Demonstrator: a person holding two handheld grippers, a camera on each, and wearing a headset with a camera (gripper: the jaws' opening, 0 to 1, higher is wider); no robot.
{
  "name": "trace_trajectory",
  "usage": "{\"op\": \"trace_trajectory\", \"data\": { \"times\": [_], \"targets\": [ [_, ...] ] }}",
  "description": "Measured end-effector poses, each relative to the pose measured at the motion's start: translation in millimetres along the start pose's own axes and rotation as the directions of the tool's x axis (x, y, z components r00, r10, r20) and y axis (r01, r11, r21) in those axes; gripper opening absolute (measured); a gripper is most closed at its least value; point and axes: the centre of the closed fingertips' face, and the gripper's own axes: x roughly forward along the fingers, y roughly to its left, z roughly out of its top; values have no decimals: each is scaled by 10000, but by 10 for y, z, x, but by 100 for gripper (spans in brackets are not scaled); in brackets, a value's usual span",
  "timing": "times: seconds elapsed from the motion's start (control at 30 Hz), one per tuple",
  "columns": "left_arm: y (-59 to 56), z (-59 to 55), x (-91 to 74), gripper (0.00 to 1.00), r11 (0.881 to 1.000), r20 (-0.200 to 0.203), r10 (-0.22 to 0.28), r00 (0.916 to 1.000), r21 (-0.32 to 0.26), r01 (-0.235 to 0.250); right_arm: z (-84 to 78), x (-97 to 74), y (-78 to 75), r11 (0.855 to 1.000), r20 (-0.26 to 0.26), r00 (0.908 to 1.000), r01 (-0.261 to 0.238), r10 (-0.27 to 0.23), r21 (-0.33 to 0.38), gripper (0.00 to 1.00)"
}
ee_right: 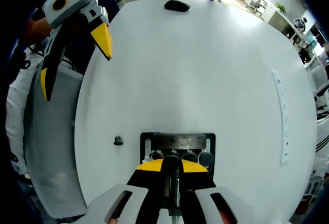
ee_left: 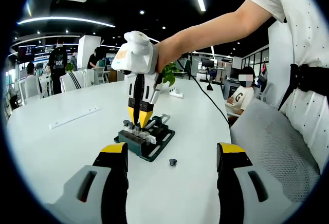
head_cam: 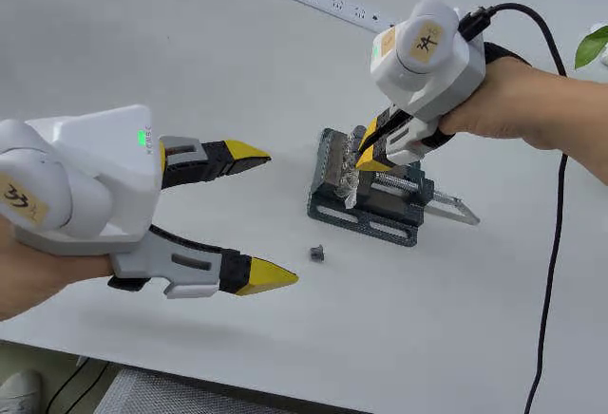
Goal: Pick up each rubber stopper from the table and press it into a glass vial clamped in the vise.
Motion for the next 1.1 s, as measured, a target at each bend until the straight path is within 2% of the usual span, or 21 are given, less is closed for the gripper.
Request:
{"op": "trace_trajectory", "data": {
  "times": [0.6, 1.1],
  "targets": [
    [5, 11, 4, 68, 9999, 79, -24, 10000, -120, 25, 13, -8, -12, 9992, -77, 9997, -216, 219, 322, 6],
    [10, 19, 6, 66, 9997, 178, -22, 9998, -238, 26, 24, 9, -21, 9982, -530, 9978, -374, 399, 476, 6]
  ]
}}
